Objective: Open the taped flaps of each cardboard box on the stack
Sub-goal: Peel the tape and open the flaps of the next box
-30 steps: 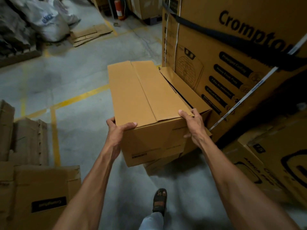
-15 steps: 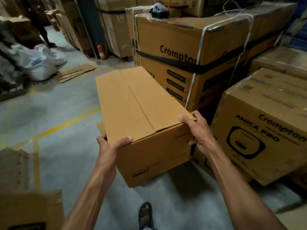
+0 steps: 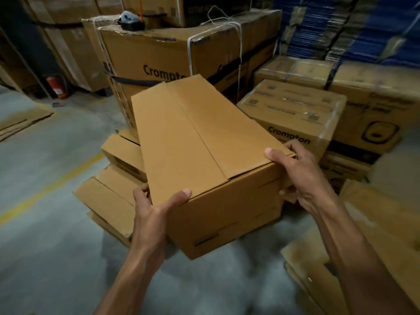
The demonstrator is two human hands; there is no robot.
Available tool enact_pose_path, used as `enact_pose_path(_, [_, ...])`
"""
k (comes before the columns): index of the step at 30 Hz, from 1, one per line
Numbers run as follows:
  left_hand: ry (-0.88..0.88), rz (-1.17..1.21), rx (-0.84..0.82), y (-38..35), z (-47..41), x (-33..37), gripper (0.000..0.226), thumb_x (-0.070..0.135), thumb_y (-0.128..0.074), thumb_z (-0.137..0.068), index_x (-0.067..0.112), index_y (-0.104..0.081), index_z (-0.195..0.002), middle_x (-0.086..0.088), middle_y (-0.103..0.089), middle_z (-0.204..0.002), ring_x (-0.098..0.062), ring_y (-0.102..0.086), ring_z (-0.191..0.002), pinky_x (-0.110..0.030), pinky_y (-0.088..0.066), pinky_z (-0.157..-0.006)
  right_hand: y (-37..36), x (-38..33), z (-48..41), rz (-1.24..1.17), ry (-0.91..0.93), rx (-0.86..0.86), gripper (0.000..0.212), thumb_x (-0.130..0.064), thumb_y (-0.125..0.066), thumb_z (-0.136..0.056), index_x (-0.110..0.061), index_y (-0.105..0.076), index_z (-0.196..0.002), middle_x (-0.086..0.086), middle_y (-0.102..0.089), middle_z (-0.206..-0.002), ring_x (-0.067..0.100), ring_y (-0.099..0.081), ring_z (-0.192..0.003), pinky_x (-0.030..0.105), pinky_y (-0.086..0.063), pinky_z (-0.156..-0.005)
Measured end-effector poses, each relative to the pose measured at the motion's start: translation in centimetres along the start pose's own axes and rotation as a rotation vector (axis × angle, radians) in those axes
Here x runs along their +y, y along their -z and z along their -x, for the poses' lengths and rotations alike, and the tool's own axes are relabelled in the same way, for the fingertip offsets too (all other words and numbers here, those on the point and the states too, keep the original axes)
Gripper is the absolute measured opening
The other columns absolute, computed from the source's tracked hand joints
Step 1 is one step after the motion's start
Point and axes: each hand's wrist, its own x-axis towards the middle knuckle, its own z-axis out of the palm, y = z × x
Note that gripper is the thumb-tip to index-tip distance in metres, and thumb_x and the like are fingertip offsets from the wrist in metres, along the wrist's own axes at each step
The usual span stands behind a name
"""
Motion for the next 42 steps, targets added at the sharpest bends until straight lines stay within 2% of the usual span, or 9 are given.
enact_pose_path(5, [-0.06,0.0,-0.149,-0.5,0.2,1.4,0.082,0.027,-0.092,-0.063,0.023,-0.045,-0.13,-0.004,-0.063,-0.119,-0.025,-0.067,-0.103,-0.031,-0.058,-0.066,2.4,-0.9,2.9,-0.024,-0.015,0.167,0.029,-0.046,-0.07,-0.09,-0.024,-0.057,-0.102,-0.007,-0.053,-0.101,0.018,-0.055,-0.091,0.07,-0.056,-0.075])
enact_pose_path(8, [-0.088,-0.027,-0.232,-0.6,-0.2,2.3,0.081,0.034,-0.089,-0.061,0.025,-0.046,-0.129,-0.002,-0.064,-0.119,-0.023,-0.067,-0.103,-0.028,-0.056,-0.066,3.3,-1.4,4.5,-0.052,-0.008,0.23,0.028,-0.053,-0.071,-0.084,-0.03,-0.057,-0.09,0.001,-0.056,-0.108,0.027,-0.059,-0.1,0.068,-0.056,-0.066])
enact_pose_path(11, [-0.113,-0.043,-0.32,-0.8,-1.1,3.5,0.083,0.037,-0.085,-0.061,0.026,-0.044,-0.133,-0.001,-0.063,-0.12,-0.02,-0.066,-0.103,-0.026,-0.054,-0.064,3.5,-1.5,6.0,-0.084,-0.006,0.31,0.03,-0.052,-0.07,-0.086,-0.027,-0.056,-0.091,0.001,-0.058,-0.109,0.025,-0.059,-0.099,0.068,-0.056,-0.065])
enact_pose_path(15, [-0.123,-0.097,-0.442,-1.5,-3.0,5.1,0.082,0.037,-0.084,-0.063,0.03,-0.043,-0.133,-0.004,-0.062,-0.122,-0.025,-0.065,-0.107,-0.038,-0.053,-0.072,3.4,-1.7,7.2,-0.117,0.011,0.408,0.037,-0.057,-0.07,-0.081,-0.025,-0.056,-0.093,0.004,-0.057,-0.118,0.023,-0.059,-0.099,0.071,-0.055,-0.059])
enact_pose_path(19, [-0.124,-0.113,-0.539,-2.9,-5.7,6.2,0.079,0.035,-0.085,-0.063,0.032,-0.044,-0.131,-0.008,-0.062,-0.124,-0.032,-0.065,-0.111,-0.056,-0.055,-0.094,3.2,-1.7,7.4,-0.197,0.009,0.492,0.035,-0.043,-0.07,-0.091,-0.015,-0.057,-0.107,-0.003,-0.058,-0.101,0.016,-0.058,-0.087,0.072,-0.052,-0.066])
enact_pose_path(22, [-0.14,-0.158,-0.593,-4.6,-7.9,6.7,0.08,0.04,-0.086,-0.061,0.035,-0.044,-0.129,-0.008,-0.061,-0.127,-0.032,-0.064,-0.113,-0.059,-0.053,-0.097,3.1,-1.8,6.5,-0.216,-0.006,0.553,0.034,-0.045,-0.07,-0.09,-0.02,-0.058,-0.108,-0.005,-0.057,-0.105,0.015,-0.058,-0.09,0.072,-0.055,-0.069])
enact_pose_path(35, [-0.146,-0.294,-0.722,-17.1,-20.5,8.2,0.083,0.042,-0.079,-0.065,0.025,-0.04,-0.136,-0.003,-0.057,-0.125,-0.022,-0.059,-0.11,-0.036,-0.046,-0.078,5.1,-1.3,-6.9,-0.256,-0.025,0.623,0.034,-0.046,-0.068,-0.093,-0.019,-0.054,-0.109,-0.005,-0.059,-0.097,0.016,-0.061,-0.087,0.068,-0.055,-0.066])
enact_pose_path(39, [-0.16,-0.334,-0.728,-22.3,-25.7,10.9,0.084,0.044,-0.079,-0.064,0.022,-0.041,-0.137,-0.004,-0.058,-0.124,-0.024,-0.059,-0.111,-0.039,-0.047,-0.083,6.3,-2.8,-13.7,-0.24,-0.04,0.599,0.038,-0.054,-0.066,-0.091,-0.022,-0.054,-0.107,-0.003,-0.06,-0.102,0.022,-0.063,-0.094,0.067,-0.058,-0.064])
enact_pose_path(42, [-0.144,-0.36,-0.735,-26.5,-29.5,12.8,0.086,0.045,-0.081,-0.063,0.021,-0.042,-0.135,-0.007,-0.058,-0.125,-0.026,-0.06,-0.113,-0.047,-0.05,-0.096,7.5,-4.4,-18.6,-0.229,-0.056,0.576,0.039,-0.059,-0.064,-0.091,-0.025,-0.052,-0.106,-0.004,-0.059,-0.107,0.023,-0.061,-0.098,0.066,-0.059,-0.066])
